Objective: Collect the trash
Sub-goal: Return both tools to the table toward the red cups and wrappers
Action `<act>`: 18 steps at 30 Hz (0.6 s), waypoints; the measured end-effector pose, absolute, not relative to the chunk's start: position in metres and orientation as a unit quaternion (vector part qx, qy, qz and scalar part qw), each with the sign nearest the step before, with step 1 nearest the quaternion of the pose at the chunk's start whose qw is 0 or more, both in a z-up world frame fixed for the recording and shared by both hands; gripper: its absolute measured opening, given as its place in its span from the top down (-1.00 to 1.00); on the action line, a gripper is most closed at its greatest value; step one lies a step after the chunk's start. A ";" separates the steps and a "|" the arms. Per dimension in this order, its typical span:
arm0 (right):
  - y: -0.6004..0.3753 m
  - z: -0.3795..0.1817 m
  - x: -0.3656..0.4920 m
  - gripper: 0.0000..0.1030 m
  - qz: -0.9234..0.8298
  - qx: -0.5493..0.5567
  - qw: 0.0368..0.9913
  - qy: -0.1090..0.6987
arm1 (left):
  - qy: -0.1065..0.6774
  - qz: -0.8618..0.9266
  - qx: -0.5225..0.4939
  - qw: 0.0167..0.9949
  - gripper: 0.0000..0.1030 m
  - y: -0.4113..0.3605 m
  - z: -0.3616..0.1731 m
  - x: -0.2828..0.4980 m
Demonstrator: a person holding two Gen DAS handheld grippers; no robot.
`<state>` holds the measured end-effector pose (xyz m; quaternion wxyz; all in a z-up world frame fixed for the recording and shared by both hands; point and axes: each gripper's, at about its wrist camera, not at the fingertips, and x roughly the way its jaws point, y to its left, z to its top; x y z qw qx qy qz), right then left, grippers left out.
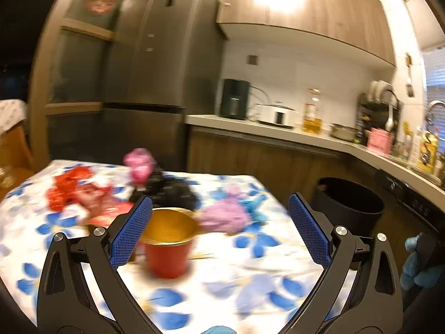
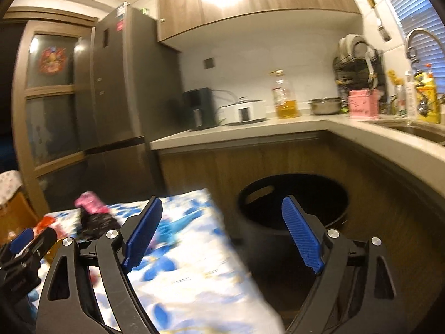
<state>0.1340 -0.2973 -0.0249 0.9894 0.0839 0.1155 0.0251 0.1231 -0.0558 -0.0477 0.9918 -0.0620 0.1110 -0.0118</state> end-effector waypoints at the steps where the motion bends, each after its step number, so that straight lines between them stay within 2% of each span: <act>1: -0.289 -0.026 0.132 -0.66 0.033 0.082 0.989 0.117 | 0.110 0.002 -0.068 0.992 -0.88 -0.042 -0.049 0.117; 10: -0.197 -0.058 0.127 -0.67 0.134 0.065 0.977 0.154 | 0.123 0.069 -0.085 0.986 -0.88 0.033 -0.057 0.091; 18: -0.133 -0.081 0.144 -0.84 0.193 0.060 0.963 0.180 | 0.123 0.101 -0.098 0.982 -0.88 0.076 -0.062 0.075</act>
